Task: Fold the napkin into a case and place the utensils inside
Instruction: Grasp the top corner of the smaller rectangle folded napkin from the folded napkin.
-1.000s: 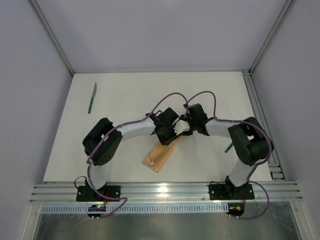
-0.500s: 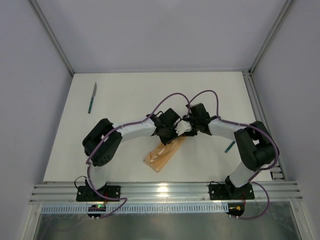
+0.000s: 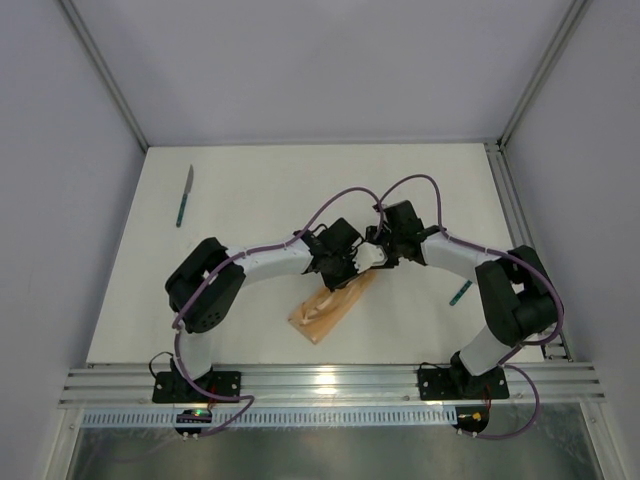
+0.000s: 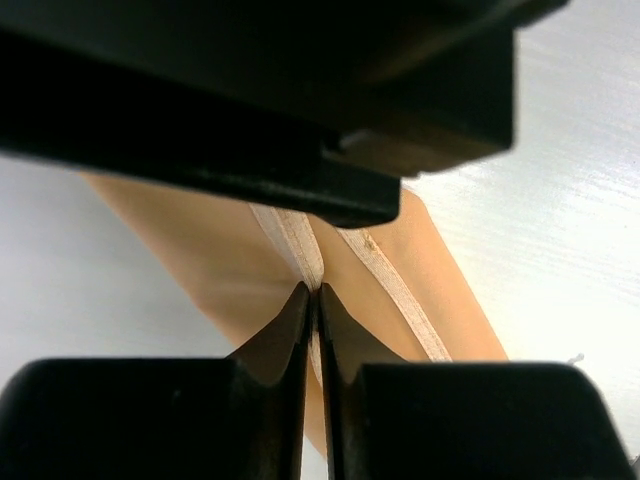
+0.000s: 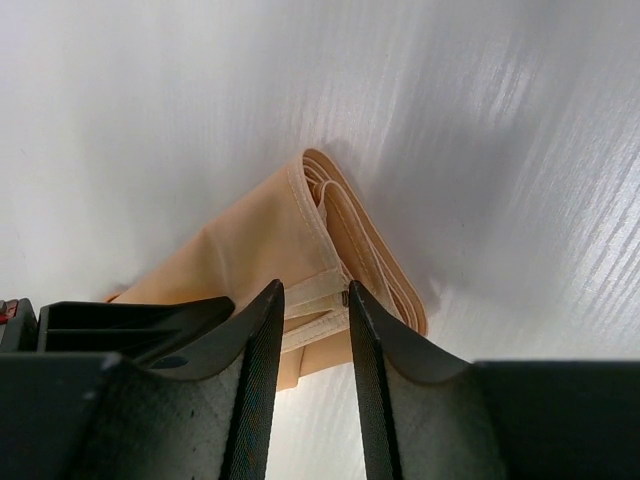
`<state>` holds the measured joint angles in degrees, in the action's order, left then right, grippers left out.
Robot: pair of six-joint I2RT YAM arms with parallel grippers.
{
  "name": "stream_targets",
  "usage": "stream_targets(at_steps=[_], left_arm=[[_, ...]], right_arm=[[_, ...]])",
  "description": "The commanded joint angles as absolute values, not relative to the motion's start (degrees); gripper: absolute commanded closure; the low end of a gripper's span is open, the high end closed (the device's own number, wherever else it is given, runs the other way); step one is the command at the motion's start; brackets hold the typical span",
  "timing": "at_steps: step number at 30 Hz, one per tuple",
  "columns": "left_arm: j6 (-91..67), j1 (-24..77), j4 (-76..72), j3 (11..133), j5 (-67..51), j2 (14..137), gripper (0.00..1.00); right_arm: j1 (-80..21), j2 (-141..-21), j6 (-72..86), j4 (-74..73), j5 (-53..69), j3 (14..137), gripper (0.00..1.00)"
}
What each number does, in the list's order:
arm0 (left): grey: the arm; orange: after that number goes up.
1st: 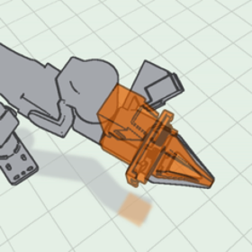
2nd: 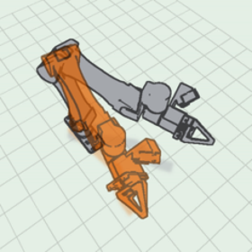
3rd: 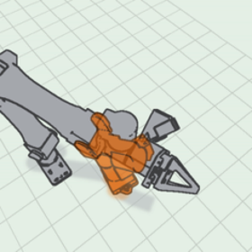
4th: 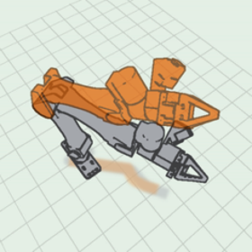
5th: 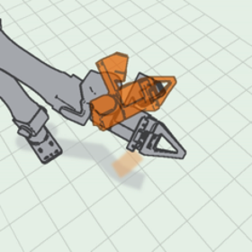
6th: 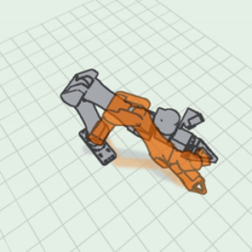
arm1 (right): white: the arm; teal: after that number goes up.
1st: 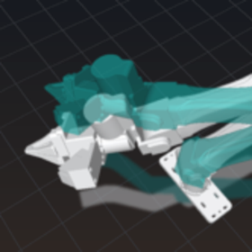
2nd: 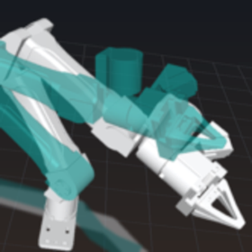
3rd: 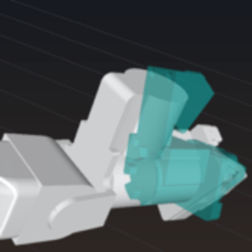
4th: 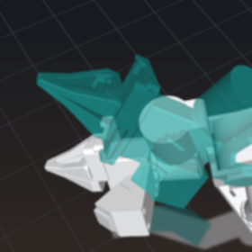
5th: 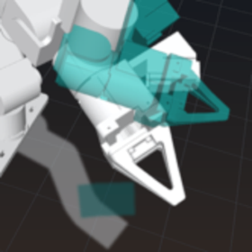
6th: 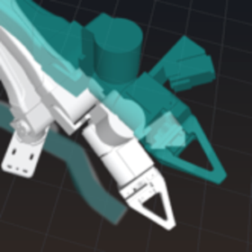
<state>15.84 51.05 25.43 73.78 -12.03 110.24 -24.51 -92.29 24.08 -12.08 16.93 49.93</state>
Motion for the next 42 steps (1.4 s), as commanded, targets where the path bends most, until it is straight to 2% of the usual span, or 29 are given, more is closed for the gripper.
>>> stream_targets(at_steps=[1,9,17,21,24,30,31,37,42], left_arm=[[17.14,51.15,27.68,72.16,-12.39,109.6,0.92],[19.16,51.15,27.86,70.75,-13.88,108.28,0.91],[20.74,51.15,27.33,70.14,-14.06,107.31,0.88],[21.0,51.15,27.33,70.05,-13.54,107.31,0.87],[21.01,51.15,27.33,70.14,-13.1,107.31,0.87],[20.22,51.15,28.21,71.28,-13.71,106.79,0.68],[20.13,51.15,28.65,71.71,-14.58,106.53,0.62],[20.56,51.68,31.73,75.49,-16.7,106.17,0.42],[21.71,54.75,30.94,75.76,-12.92,108.27,0.36]], right_arm=[[-24.26,-92.02,23.82,-9.14,20.04,52.29,0.63],[-24.35,-94.83,23.55,-8.44,19.68,52.56,0.59],[-24.26,-97.03,24.34,-4.57,21.97,49.57,0.61],[-24.35,-97.12,24.52,-3.43,23.38,48.78,0.69],[-24.35,-97.03,24.61,-3.16,24.08,48.34,0.8],[-24.35,-95.54,24.79,-2.72,24.43,47.55,0.96],[-24.35,-95.19,24.87,-2.46,24.43,47.37,0.96],[-24.35,-94.75,27.15,1.74,25.84,45.09,0.96],[-24.35,-94.49,29.35,4.3,26.28,42.81,0.96]])
